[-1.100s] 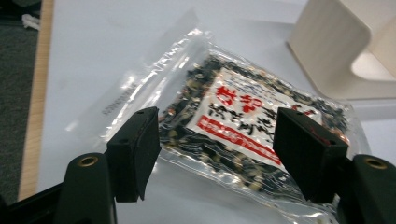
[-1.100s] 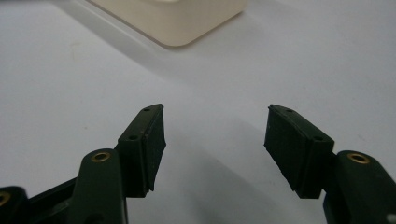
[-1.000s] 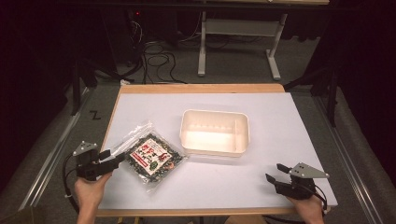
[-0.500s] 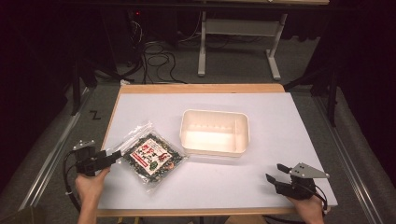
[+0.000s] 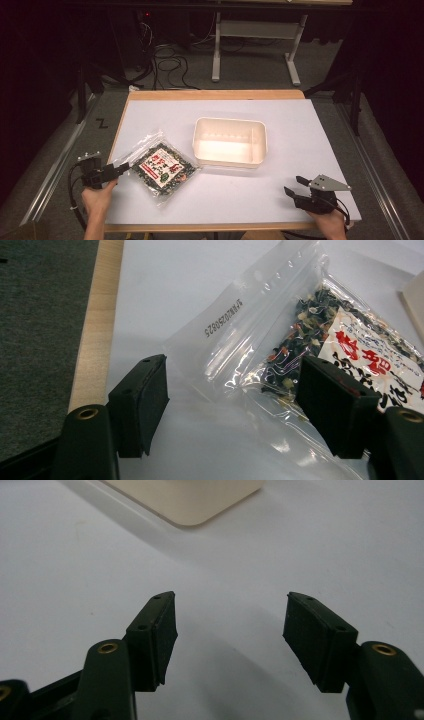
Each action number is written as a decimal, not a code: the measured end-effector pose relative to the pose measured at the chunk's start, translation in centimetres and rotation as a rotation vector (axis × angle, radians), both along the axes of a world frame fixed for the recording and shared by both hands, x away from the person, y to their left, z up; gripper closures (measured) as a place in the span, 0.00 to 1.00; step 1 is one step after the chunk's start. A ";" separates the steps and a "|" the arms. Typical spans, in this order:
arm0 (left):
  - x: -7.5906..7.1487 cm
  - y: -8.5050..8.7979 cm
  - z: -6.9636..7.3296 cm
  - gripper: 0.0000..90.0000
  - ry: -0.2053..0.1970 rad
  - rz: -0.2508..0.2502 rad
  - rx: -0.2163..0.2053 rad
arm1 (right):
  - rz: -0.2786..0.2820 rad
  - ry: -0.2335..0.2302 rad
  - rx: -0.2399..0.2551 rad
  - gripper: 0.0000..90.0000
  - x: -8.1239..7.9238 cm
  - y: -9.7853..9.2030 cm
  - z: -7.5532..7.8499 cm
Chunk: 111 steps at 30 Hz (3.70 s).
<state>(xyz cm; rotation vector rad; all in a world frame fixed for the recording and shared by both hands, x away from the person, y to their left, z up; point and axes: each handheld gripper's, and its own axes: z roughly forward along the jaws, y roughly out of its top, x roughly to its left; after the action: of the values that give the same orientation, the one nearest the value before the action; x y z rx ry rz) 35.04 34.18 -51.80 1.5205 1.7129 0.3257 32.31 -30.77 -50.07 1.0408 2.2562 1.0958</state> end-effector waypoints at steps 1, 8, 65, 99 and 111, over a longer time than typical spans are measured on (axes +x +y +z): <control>0.0 0.0 0.0 0.33 0.000 0.000 0.000 | -0.001 0.002 0.000 0.43 0.0 0.0 0.0; 0.5 0.0 -0.2 0.32 0.013 0.017 -0.023 | 0.000 0.000 -0.002 0.43 0.0 0.0 0.0; 0.2 -0.7 1.1 1.00 -0.080 -0.072 -0.029 | 0.001 0.000 -0.009 0.43 -0.1 0.0 0.0; -2.6 -4.4 13.2 1.00 -0.376 -0.257 -0.015 | 0.005 -0.015 -0.002 0.43 -0.2 -0.2 0.2; -4.3 -7.1 17.6 1.00 -0.491 -0.372 -0.020 | 0.007 -0.020 -0.004 0.43 -0.2 -0.2 0.3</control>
<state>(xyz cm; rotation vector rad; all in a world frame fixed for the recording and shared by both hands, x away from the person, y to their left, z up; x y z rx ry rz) 30.74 27.08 -34.19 1.5503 1.0293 0.4396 32.13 -30.99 -49.77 1.0171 2.2471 1.0994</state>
